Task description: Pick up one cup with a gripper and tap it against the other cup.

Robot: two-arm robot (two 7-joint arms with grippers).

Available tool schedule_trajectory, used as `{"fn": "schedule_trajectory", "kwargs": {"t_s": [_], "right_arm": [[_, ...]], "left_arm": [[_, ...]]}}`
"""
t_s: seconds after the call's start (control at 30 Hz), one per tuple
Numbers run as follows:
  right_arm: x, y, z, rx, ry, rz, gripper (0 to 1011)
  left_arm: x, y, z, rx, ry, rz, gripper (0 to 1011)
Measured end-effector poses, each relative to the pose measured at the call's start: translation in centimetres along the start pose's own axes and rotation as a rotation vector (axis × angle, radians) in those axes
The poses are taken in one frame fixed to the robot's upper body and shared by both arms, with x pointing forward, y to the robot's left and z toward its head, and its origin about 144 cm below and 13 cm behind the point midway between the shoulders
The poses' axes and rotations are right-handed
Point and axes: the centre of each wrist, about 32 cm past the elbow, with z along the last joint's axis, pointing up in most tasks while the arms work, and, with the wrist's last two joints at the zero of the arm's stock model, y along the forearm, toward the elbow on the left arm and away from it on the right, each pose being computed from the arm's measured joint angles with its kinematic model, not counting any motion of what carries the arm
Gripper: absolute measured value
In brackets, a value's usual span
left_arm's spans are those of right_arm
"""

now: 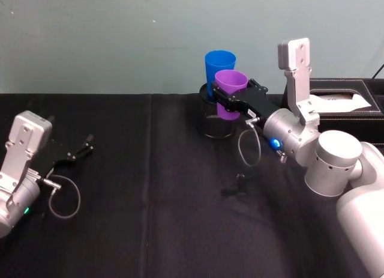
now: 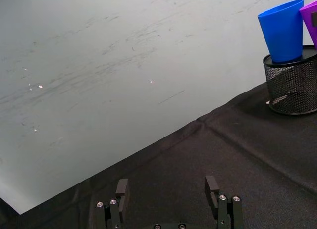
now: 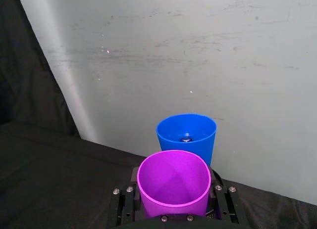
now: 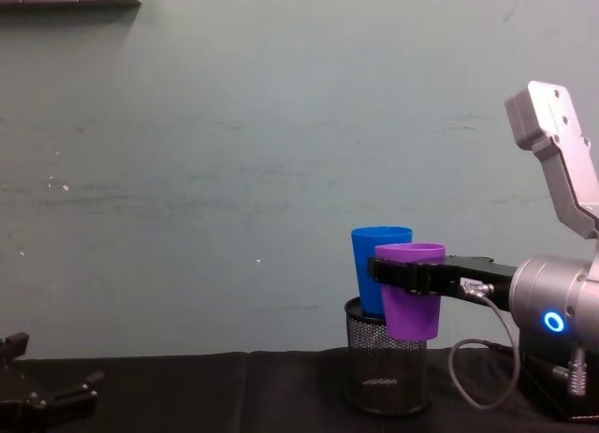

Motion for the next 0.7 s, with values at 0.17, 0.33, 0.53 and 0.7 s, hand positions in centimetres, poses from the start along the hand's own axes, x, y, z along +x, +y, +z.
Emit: {"fn": "schedule_trajectory", "kwargs": {"t_s": [0.17, 0.33, 0.53, 0.7], "right_arm": [[0.0, 0.0, 0.0, 0.0, 0.0, 0.0, 729], [0.0, 0.0, 0.0, 0.0, 0.0, 0.0, 729], [0.0, 0.0, 0.0, 0.0, 0.0, 0.0, 729], [0.0, 0.0, 0.0, 0.0, 0.0, 0.0, 729]], "left_arm": [[0.0, 0.0, 0.0, 0.0, 0.0, 0.0, 1000], [0.0, 0.0, 0.0, 0.0, 0.0, 0.0, 1000], [0.0, 0.0, 0.0, 0.0, 0.0, 0.0, 1000], [0.0, 0.0, 0.0, 0.0, 0.0, 0.0, 1000]]}}
